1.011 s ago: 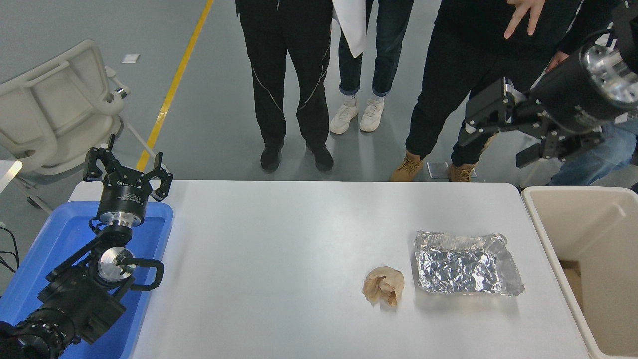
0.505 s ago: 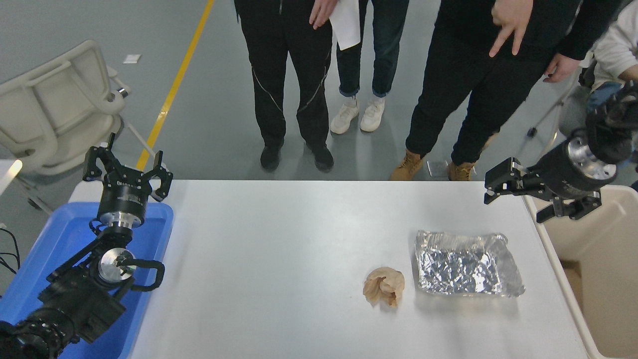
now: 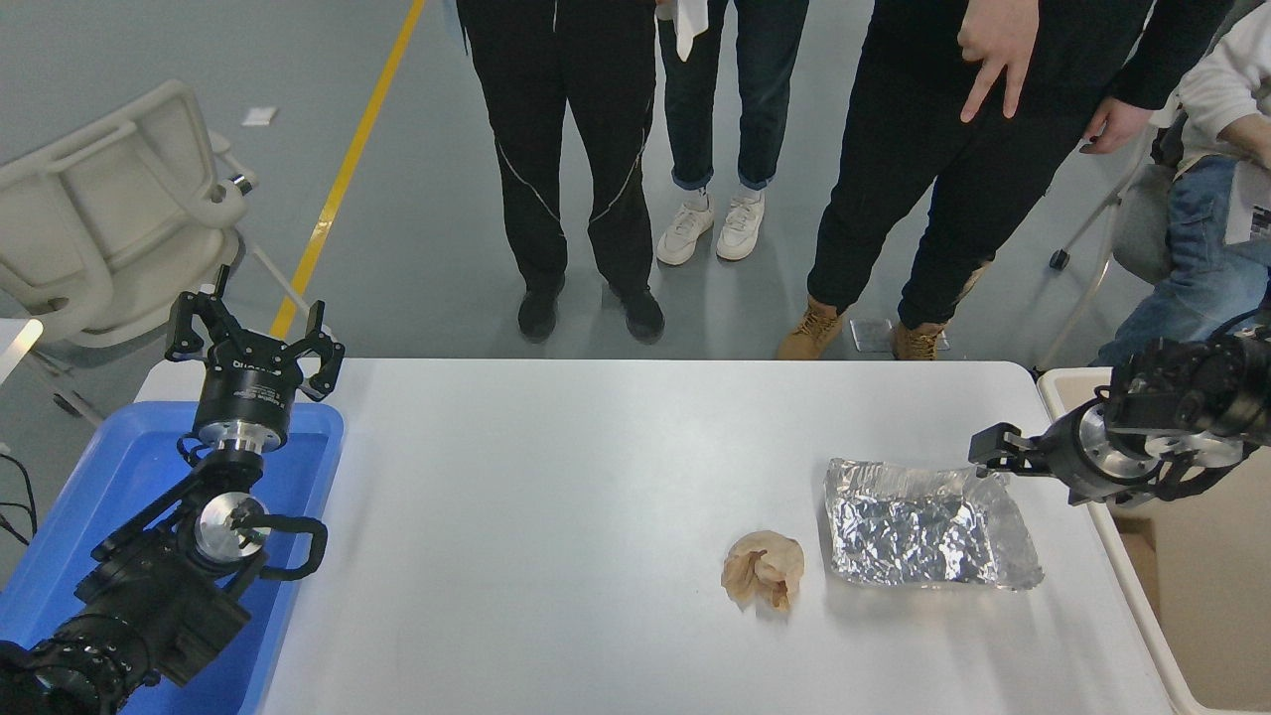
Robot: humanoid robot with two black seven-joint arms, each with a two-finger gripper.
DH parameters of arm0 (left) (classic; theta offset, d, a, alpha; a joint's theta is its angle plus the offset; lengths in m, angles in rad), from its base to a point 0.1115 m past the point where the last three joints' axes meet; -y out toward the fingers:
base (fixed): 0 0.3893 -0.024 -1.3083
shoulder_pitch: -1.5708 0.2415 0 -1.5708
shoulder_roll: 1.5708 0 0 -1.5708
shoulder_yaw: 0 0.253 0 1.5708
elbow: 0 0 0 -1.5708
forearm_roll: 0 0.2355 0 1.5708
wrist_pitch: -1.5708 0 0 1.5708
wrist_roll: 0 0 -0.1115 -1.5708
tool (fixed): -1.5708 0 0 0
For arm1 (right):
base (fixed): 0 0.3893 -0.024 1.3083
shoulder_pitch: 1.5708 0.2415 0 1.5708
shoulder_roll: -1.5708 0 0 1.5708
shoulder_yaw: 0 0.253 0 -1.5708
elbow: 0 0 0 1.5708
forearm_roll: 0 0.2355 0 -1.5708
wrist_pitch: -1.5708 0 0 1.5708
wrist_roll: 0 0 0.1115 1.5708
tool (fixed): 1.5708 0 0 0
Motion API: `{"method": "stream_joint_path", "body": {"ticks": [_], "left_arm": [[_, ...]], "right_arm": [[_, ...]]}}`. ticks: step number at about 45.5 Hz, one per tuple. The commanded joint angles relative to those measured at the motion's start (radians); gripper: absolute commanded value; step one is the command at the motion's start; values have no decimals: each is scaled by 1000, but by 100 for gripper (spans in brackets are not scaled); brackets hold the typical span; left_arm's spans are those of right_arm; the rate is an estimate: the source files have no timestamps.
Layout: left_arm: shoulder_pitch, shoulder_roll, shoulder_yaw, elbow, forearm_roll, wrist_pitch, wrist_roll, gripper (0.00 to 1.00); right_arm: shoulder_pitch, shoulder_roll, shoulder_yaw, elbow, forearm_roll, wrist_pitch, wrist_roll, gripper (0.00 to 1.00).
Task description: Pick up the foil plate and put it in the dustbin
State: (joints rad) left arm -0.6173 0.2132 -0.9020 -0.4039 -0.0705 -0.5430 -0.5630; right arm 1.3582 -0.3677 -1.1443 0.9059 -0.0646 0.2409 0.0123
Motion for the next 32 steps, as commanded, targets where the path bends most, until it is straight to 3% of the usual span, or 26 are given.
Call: {"method": "stream_joint_path", "body": {"ticks": [1,23,28,32], "left_arm": [[1,0,0,0,0,0,0,99],[-1,0,0,0,0,0,0,99],[1,0,0,-1,0,0,0,99],[-1,0,0,-1,0,0,0,99]], "right_arm": [[-154,18,58,-113,-3,-49,3,100],[-306,49,92,-257,-31,-132,9,98],[-320,49,95,-257,-31,-138,9,80],[-321,49,97,-257,-32,-140,9,52]]}}
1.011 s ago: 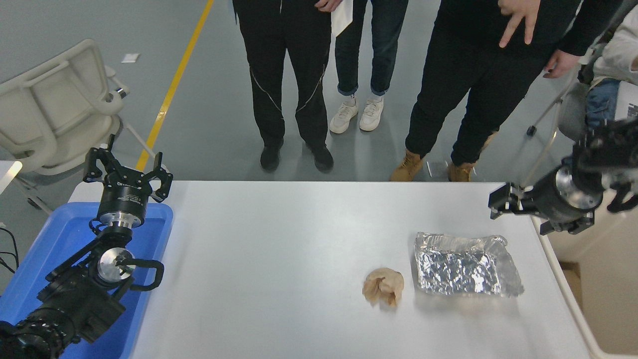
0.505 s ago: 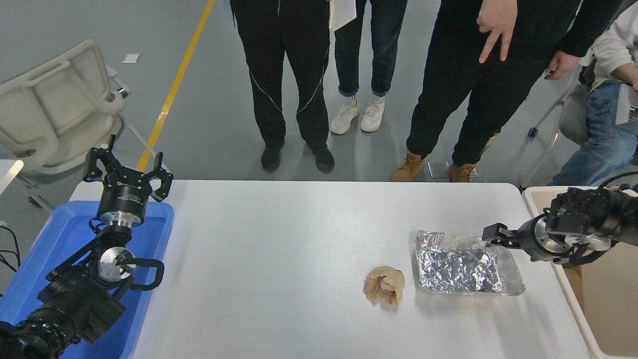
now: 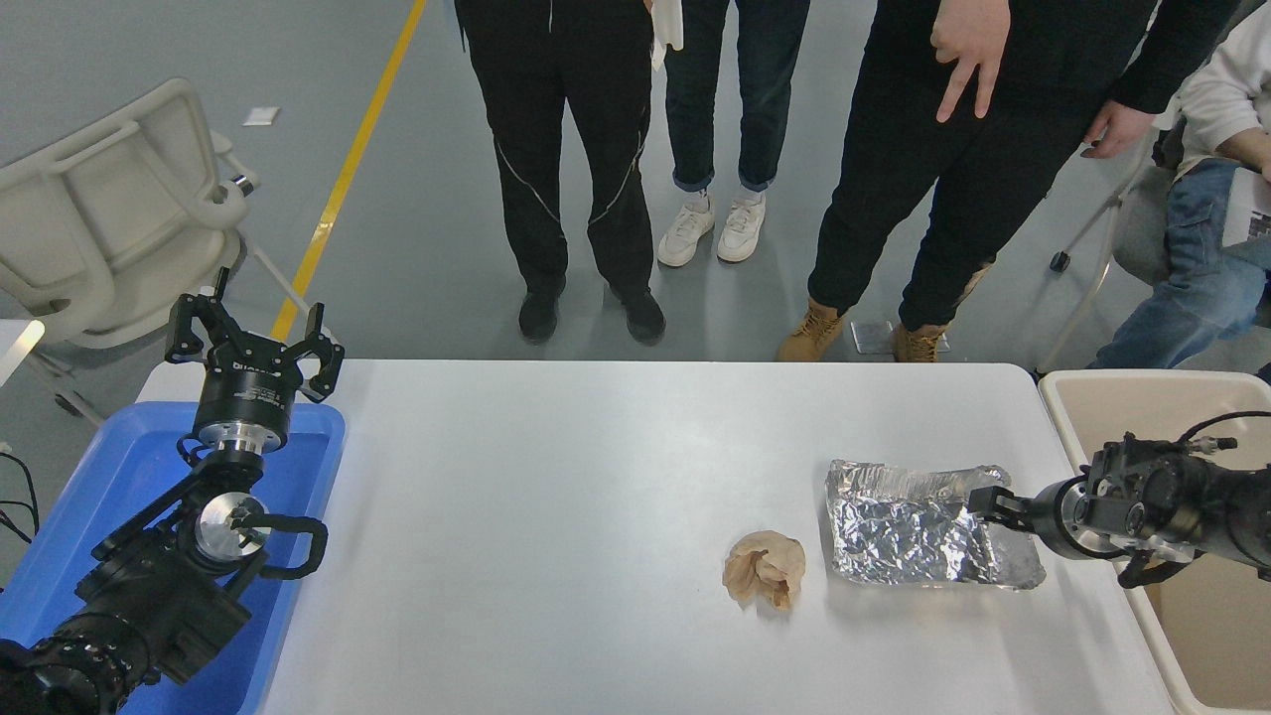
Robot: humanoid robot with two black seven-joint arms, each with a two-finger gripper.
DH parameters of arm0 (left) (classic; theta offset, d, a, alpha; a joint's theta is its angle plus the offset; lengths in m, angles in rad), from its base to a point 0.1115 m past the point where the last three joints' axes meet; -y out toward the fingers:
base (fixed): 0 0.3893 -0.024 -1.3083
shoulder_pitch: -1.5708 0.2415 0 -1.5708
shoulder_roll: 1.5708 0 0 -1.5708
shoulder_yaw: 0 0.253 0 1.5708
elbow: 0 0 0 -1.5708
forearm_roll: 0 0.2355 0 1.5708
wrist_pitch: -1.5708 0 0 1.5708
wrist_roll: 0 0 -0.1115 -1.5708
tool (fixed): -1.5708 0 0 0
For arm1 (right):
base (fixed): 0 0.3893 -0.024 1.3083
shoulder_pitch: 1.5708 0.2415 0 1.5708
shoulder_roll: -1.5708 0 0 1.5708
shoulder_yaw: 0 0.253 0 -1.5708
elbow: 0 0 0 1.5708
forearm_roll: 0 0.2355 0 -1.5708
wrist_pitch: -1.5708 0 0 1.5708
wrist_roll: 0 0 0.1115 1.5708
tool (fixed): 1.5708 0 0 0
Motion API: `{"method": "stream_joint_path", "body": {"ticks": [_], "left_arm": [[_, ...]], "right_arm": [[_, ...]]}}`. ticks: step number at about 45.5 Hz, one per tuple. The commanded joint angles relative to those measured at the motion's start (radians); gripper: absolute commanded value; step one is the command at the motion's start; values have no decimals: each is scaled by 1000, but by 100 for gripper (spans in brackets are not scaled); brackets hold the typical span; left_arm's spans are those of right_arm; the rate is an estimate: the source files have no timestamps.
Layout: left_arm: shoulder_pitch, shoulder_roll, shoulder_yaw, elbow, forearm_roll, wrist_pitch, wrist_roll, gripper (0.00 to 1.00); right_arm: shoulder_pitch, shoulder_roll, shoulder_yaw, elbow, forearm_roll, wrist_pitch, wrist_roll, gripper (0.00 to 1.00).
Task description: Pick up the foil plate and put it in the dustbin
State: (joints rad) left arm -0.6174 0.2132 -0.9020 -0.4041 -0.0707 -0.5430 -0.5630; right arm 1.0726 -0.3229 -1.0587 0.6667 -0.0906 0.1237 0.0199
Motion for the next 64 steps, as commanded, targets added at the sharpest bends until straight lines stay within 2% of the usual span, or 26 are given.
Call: {"method": "stream_joint_path", "body": {"ticks": [1,4,7,16,29,45,54,64], "left_arm": [[-1,0,0,1,0,0,0,99],[-1,0,0,1,0,0,0,99],[1,0,0,1,0,0,0,99],[1,0,0,1,0,0,0,99],[1,0,0,-1,0,0,0,99],[-1,0,0,1,0,0,0,99],[-1,0,0,1,0,0,0,99],[-1,0,0,1,0,0,0,99]], "right_arm": [[-36,4,9,-18,-6,-23,2,48],[-29,4,11,-15,-6,-23,2,29],[-25,4,11,-9,-8,-21,3,1],[-5,4,11,-2,-66,-21,20,0],[59,-28,42,14,-67,-21,21,0],[407,-228,37,322,-98,17,28,0],[670,-373,31,484,-127,146,28,0],[924,-476,28,502,-149,332,28,0]]}}
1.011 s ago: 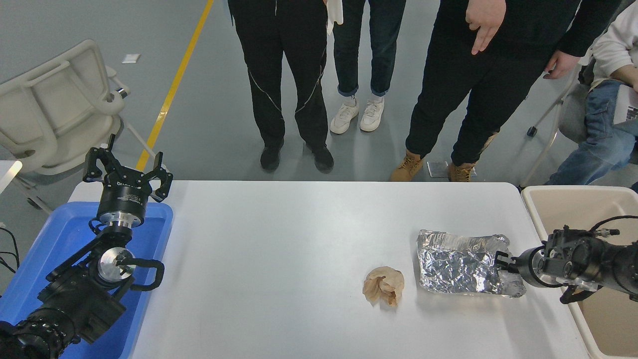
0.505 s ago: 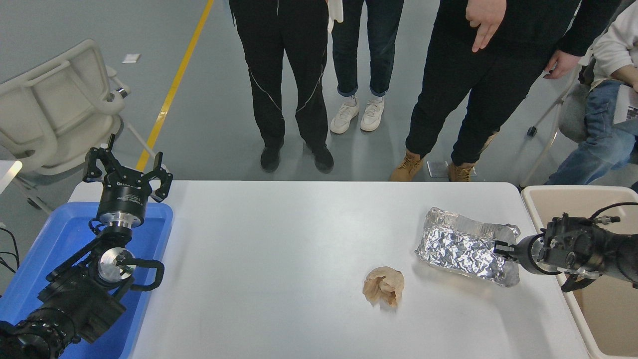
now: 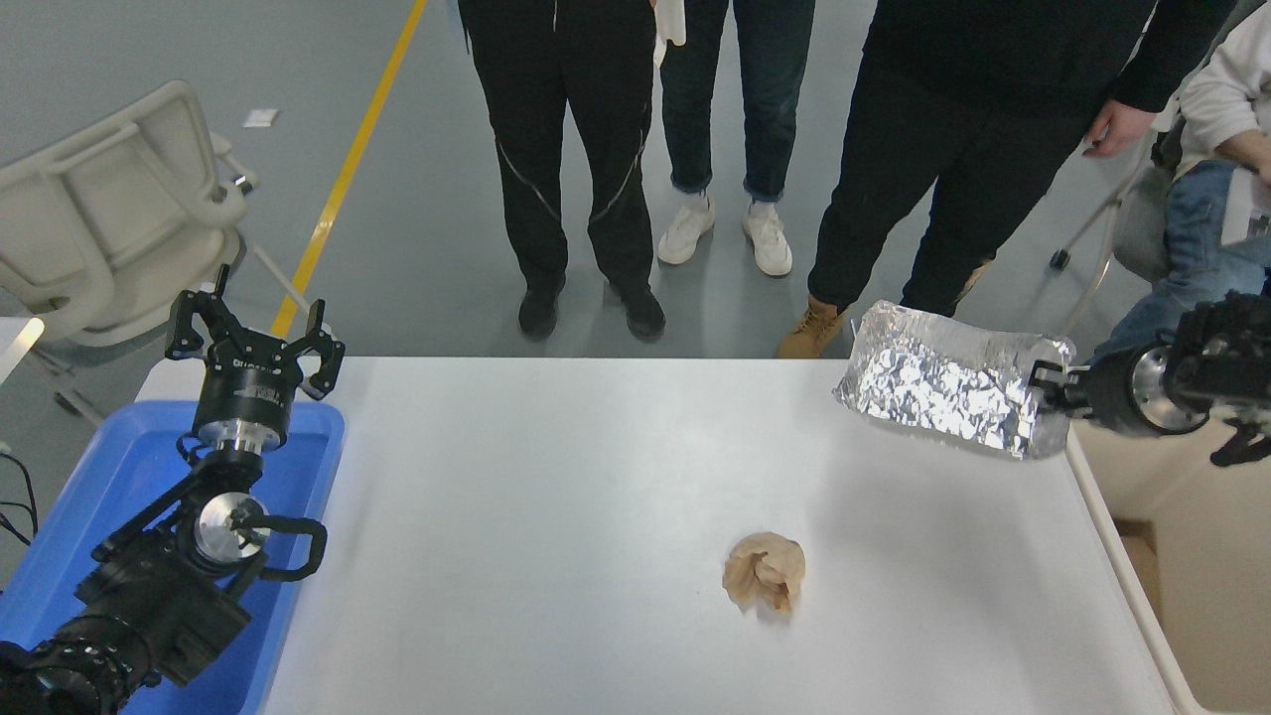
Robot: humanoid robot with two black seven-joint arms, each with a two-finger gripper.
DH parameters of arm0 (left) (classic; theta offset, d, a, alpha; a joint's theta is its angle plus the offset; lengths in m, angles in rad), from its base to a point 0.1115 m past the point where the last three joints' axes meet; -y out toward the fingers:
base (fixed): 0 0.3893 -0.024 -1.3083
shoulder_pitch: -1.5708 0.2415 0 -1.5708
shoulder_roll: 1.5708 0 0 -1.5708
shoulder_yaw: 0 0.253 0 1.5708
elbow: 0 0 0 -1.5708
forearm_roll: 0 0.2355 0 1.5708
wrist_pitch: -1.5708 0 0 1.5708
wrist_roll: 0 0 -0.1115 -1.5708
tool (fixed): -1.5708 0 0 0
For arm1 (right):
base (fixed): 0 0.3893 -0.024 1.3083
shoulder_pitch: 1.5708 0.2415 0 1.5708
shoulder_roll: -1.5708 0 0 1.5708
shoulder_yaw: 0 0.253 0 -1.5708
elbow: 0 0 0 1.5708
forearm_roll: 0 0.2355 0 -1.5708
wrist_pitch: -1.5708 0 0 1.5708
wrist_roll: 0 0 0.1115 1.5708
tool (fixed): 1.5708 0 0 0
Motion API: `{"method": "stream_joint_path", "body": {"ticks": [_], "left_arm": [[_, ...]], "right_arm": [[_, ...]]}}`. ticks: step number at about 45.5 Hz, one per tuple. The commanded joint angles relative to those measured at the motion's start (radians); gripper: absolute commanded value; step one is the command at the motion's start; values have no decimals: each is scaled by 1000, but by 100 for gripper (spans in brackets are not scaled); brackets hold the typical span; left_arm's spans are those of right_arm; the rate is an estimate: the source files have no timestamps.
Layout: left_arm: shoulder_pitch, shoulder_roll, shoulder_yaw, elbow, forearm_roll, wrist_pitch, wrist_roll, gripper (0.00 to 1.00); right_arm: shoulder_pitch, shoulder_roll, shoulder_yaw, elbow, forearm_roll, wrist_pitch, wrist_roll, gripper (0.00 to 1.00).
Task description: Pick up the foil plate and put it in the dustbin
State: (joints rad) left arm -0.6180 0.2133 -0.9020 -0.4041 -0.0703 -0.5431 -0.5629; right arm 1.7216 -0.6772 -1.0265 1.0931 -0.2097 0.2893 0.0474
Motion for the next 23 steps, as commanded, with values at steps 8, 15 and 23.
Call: {"method": "stream_joint_path", "body": {"ticks": [8,15,23], "left_arm": [[0,0,0,-1,0,0,0,99],[0,0,0,1,0,0,0,99],[0,0,0,1,0,0,0,99]], "right_arm": [[406,-163,-4,76,-51,252,0,0],[444,-176,-6,76,-60,283,0,0],[444,-185,-6,77,-79,283,0,0]]}}
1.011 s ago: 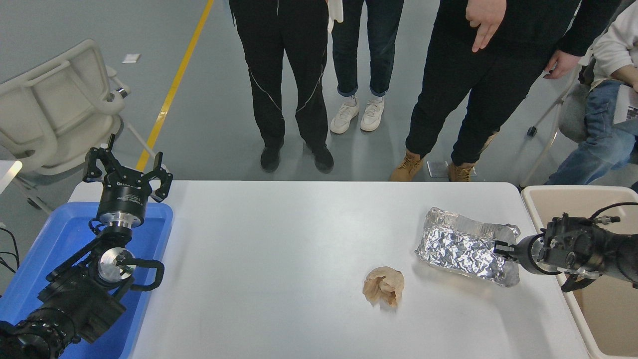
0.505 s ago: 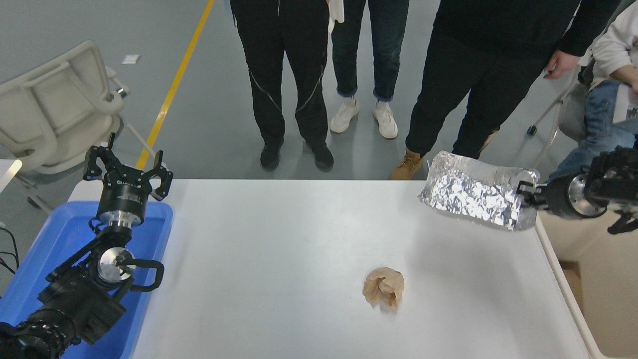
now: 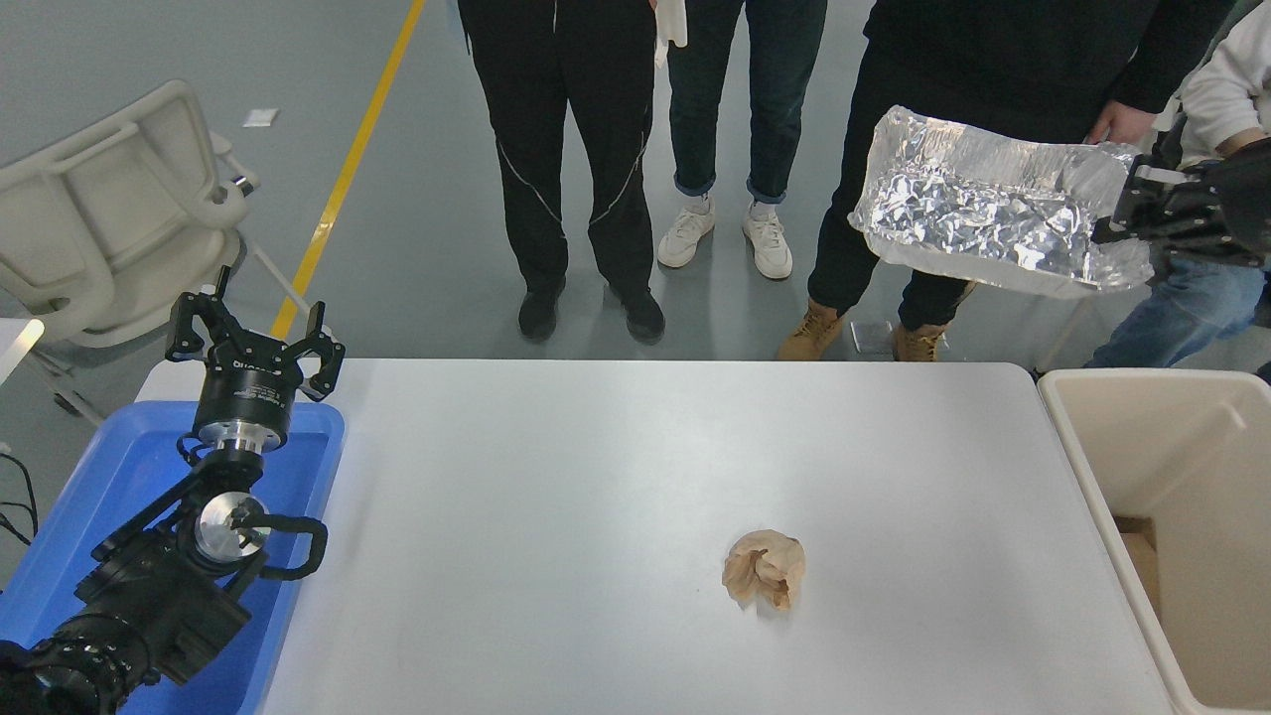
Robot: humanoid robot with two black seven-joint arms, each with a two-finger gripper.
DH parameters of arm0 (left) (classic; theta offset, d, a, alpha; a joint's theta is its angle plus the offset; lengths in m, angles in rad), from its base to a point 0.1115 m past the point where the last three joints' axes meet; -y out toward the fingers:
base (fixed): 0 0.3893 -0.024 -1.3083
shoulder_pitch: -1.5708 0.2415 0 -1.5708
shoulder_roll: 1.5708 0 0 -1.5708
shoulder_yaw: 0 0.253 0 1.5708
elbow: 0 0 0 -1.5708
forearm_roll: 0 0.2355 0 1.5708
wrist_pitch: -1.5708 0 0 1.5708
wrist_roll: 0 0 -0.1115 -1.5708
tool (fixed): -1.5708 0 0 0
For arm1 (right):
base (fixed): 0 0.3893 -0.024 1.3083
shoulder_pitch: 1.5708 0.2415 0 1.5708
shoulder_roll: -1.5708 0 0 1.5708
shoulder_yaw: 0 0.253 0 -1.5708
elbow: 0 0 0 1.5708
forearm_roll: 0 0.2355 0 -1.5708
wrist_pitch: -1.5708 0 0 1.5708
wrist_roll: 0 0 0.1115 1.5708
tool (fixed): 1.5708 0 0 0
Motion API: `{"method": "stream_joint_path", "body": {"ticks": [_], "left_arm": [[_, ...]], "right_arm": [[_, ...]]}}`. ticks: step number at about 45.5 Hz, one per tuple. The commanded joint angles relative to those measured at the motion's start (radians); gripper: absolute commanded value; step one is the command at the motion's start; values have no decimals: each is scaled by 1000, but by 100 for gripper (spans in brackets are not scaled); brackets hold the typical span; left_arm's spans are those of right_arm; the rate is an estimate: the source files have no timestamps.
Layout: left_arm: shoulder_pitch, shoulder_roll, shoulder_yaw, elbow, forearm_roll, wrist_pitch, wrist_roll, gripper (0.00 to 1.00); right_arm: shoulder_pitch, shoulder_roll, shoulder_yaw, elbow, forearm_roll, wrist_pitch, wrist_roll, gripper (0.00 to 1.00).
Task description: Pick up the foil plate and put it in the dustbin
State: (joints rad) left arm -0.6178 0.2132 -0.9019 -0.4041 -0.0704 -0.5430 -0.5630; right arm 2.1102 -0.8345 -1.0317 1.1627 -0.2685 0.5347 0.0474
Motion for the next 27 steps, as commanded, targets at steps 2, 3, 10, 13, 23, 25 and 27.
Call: {"method": "stream_joint_path", "body": {"ticks": [2,3,10,13,23,25,27], "left_arm": [[0,0,0,1,0,0,0,99],[0,0,0,1,0,0,0,99],[1,0,0,1,0,0,0,99],[0,0,1,1,0,0,0,99],[0,0,0,1,0,0,0,99],[0,0,0,1,0,0,0,99],[0,0,0,1,0,0,0,99]], "right_arm": [[54,-28,-1,6,-21,38,-1,0],[53,-28,-1,5,-21,38,-1,0],[5,-29,-2,-27,-23,21,-6,0],[-48,-31,10,-73,-15,10,-7,0],[-329,-32,84,-389,67,-35,-9,0],[-406,-26,119,-463,98,-35,-9,0],[-481,-23,156,-536,120,-35,-11,0]]}}
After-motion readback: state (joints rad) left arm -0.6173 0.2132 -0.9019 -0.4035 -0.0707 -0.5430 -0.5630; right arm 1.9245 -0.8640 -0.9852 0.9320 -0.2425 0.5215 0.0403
